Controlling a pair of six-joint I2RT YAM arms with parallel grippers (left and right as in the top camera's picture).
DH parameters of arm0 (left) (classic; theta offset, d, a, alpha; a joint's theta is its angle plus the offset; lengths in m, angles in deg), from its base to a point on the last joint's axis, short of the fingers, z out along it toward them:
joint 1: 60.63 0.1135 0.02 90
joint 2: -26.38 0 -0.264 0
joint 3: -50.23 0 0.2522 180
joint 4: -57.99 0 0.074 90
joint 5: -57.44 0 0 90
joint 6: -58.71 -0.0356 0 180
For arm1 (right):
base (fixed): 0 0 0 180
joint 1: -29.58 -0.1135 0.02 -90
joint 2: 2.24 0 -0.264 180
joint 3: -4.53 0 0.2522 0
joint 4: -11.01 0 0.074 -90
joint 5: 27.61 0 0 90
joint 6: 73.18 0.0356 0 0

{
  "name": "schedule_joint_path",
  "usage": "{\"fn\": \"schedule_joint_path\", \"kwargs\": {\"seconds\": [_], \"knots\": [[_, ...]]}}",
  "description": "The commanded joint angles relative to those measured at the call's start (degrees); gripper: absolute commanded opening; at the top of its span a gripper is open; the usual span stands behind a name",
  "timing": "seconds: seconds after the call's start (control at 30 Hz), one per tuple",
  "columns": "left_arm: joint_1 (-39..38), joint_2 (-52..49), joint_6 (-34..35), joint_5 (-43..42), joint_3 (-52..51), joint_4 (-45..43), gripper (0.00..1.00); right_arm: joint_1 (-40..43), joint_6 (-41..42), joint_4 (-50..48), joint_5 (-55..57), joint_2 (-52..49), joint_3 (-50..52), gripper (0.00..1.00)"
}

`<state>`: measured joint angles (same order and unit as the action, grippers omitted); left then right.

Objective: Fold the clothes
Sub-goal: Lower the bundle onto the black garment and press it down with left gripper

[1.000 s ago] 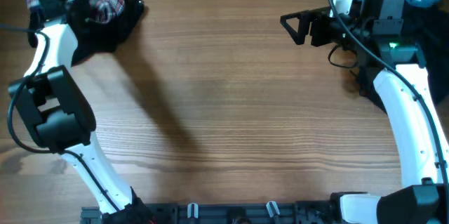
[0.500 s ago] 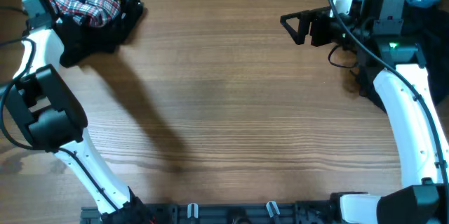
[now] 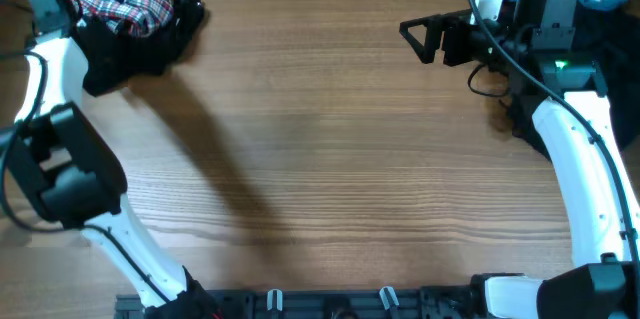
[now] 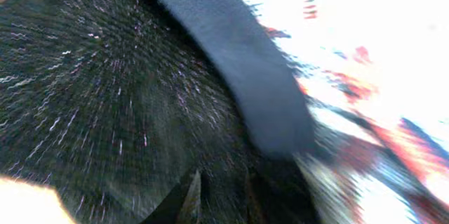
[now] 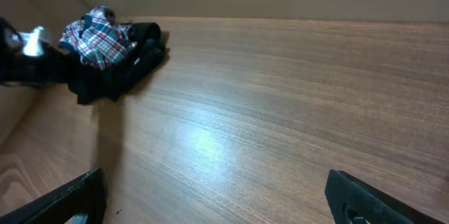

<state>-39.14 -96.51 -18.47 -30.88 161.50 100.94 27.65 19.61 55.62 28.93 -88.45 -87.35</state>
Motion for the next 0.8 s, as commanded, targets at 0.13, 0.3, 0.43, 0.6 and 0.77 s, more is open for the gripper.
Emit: {"fn": "schedule_joint_path", "kwargs": {"seconds": [0.13,0.3,0.43,0.6,0.77], "knots": [[-4.7,14.51,-3.63,-5.77,-0.09,5.77,0.26,-0.13,0.24,-0.22,-1.31,-0.59,0.24,1.0],[-7.91,12.68,-8.13,-5.57,-0.11,2.84,0.29,-0.13,0.37,-0.11,-1.36,-0.59,0.24,1.0],[-7.87,9.75,-9.2,-5.29,-0.11,-6.78,0.35,-0.13,0.39,-0.11,-1.36,-0.59,0.24,1.0],[-7.89,3.15,-15.78,-5.27,-0.11,-22.75,0.42,-0.13,0.39,0.04,-1.36,-0.59,0.24,1.0],[-7.72,-4.72,-20.79,-5.22,-0.11,-36.35,0.54,-0.13,0.35,1.09,-1.33,-0.59,0.24,1.0]]}}
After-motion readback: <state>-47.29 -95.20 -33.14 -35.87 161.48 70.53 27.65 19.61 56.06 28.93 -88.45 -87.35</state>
